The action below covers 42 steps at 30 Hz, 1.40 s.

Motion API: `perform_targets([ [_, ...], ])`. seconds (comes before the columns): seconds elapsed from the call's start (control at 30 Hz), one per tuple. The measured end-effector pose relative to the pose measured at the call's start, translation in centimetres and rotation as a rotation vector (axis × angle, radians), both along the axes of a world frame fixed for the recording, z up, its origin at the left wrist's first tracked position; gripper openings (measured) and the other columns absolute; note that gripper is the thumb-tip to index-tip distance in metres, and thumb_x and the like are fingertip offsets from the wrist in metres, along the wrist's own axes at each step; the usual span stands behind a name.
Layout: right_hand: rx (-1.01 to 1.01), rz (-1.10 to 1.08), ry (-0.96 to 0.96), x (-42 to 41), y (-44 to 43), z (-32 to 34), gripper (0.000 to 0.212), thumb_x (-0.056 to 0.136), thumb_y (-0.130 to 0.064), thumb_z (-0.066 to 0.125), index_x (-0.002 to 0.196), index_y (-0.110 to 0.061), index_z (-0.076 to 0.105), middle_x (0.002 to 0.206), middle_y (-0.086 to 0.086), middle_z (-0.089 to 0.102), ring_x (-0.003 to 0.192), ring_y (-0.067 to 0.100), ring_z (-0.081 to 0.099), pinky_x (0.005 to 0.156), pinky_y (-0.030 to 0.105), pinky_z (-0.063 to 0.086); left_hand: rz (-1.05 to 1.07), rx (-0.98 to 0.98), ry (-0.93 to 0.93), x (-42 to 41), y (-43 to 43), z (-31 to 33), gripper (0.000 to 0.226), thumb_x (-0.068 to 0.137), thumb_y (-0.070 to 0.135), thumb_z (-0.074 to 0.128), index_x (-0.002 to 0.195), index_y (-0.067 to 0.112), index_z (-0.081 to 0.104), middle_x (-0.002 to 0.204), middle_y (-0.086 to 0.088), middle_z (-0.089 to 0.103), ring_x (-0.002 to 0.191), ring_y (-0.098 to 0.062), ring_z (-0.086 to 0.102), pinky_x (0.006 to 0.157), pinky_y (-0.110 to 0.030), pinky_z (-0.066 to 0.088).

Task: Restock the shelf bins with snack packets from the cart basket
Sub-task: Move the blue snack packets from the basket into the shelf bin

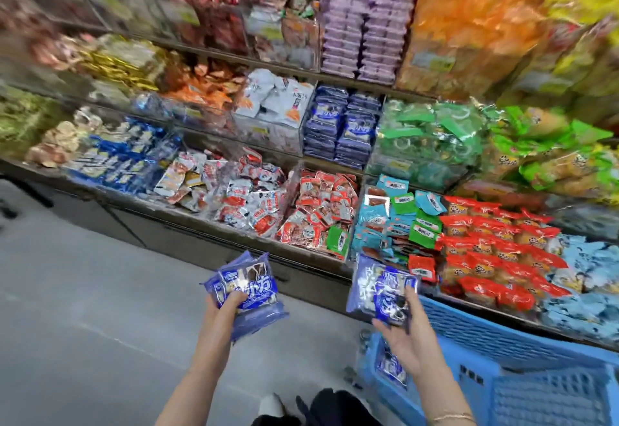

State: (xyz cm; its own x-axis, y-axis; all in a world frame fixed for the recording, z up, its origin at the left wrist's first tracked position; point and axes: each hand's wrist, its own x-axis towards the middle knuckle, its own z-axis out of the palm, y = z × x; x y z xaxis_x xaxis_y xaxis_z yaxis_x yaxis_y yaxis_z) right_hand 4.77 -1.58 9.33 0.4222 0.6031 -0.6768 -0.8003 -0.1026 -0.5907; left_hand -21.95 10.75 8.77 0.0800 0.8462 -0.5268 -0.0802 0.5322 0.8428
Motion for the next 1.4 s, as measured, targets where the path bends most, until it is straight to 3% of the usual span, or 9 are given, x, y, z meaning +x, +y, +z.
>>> perform_targets([
  [0.1, 0.029, 0.001, 0.022, -2.1, 1.5, 0.1, 0.009, 0.092, -0.007, 0.051, 0.094, -0.014, 0.058, 0.080, 0.005, 0.069, 0.068, 0.019, 0.065, 0.052, 0.028, 0.057, -0.001, -0.015, -0.026, -1.2, 0.8, -0.2, 0.027, 0.088, 0.007, 0.052, 0.107, 0.023, 0.060, 0.087, -0.005, 0.075, 0.070, -0.021, 0.072, 0.049, -0.027, 0.053],
  [0.27, -0.005, 0.157, -0.142, -2.7, 4.5, 0.4, 0.038, 0.081, 0.019, 0.051, 0.103, -0.013, 0.053, 0.087, 0.014, 0.066, 0.076, 0.026, 0.063, 0.062, 0.033, 0.060, 0.006, -0.064, -0.050, -1.8, 2.2, -0.7, 0.026, 0.087, 0.006, 0.055, 0.104, 0.025, 0.059, 0.086, -0.006, 0.075, 0.073, -0.026, 0.071, 0.054, -0.030, 0.054],
  [0.53, -0.098, 0.173, -0.395, 0.4, 12.6, -0.1, 0.031, 0.079, 0.009, 0.065, 0.101, -0.012, 0.056, 0.086, 0.011, 0.068, 0.070, 0.019, 0.066, 0.059, 0.030, 0.053, -0.004, 0.012, -0.103, 0.3, 9.9, -0.4, 0.040, 0.090, -0.003, 0.047, 0.126, 0.014, 0.054, 0.111, -0.022, 0.068, 0.101, -0.044, 0.064, 0.091, -0.055, 0.049],
  [0.73, -0.109, 0.026, -0.106, 5.1, 21.2, 0.2, 0.047, 0.096, -0.027, 0.051, 0.140, -0.019, 0.036, 0.144, 0.008, 0.040, 0.119, 0.033, 0.053, 0.089, 0.050, 0.047, 0.008, -0.007, -0.120, 4.3, 18.5, 0.5, 0.041, 0.088, 0.006, 0.056, 0.126, 0.019, 0.049, 0.119, -0.021, 0.064, 0.103, -0.040, 0.063, 0.094, -0.054, 0.046],
  [0.9, -0.091, 0.122, 0.022, 7.9, 26.4, 0.2, 0.059, 0.095, -0.038, 0.048, 0.147, -0.019, 0.028, 0.148, 0.013, 0.038, 0.109, 0.034, 0.060, 0.075, 0.044, 0.048, -0.102, -0.008, -0.115, 8.5, 24.6, 2.0, 0.090, 0.065, 0.038, 0.070, 0.145, 0.022, 0.031, 0.148, -0.014, 0.039, 0.129, -0.041, 0.043, 0.102, -0.060, 0.039],
  [1.0, -0.049, 0.129, -0.012, 9.0, 29.2, 0.3, 0.066, 0.092, -0.005, 0.055, 0.147, -0.019, 0.022, 0.119, 0.017, 0.060, 0.084, 0.032, 0.067, 0.070, 0.043, 0.050, -0.075, 0.012, -0.127, 10.8, 27.1, 2.2, 0.083, 0.075, 0.032, 0.069, 0.146, 0.022, 0.027, 0.136, -0.013, 0.050, 0.112, -0.036, 0.057, 0.090, -0.051, 0.049],
  [1.1, -0.036, 0.149, -0.110, 9.9, 31.7, 0.5, 0.075, 0.087, 0.008, 0.056, 0.147, -0.024, 0.023, 0.101, 0.011, 0.059, 0.087, 0.027, 0.065, 0.070, 0.038, 0.051, -0.122, 0.010, -0.136, 12.1, 28.7, 2.3, 0.103, 0.059, 0.046, 0.073, 0.148, 0.032, 0.023, 0.146, -0.010, 0.042, 0.126, -0.037, 0.048, 0.103, -0.059, 0.039],
  [1.2, -0.028, 0.062, -0.142, 11.0, 34.5, 1.1, 0.067, 0.087, 0.006, 0.058, 0.143, -0.019, 0.032, 0.126, 0.014, 0.052, 0.097, 0.026, 0.061, 0.069, 0.035, 0.052, -0.154, 0.025, -0.158, 13.4, 30.2, 3.1, 0.112, 0.046, 0.051, 0.074, 0.146, 0.035, 0.026, 0.151, -0.009, 0.035, 0.131, -0.039, 0.042, 0.105, -0.062, 0.036],
  [1.4, -0.029, -0.239, 0.047, 12.0, 39.0, 1.4, 0.002, 0.089, -0.006, 0.061, 0.089, -0.005, 0.062, 0.096, 0.007, 0.055, 0.067, 0.012, 0.048, 0.050, 0.015, 0.051, -0.201, 0.100, -0.181, 15.8, 33.6, 4.1, 0.102, 0.056, 0.051, 0.072, 0.146, 0.037, 0.025, 0.155, -0.006, 0.030, 0.136, -0.037, 0.036, 0.107, -0.061, 0.033],
])
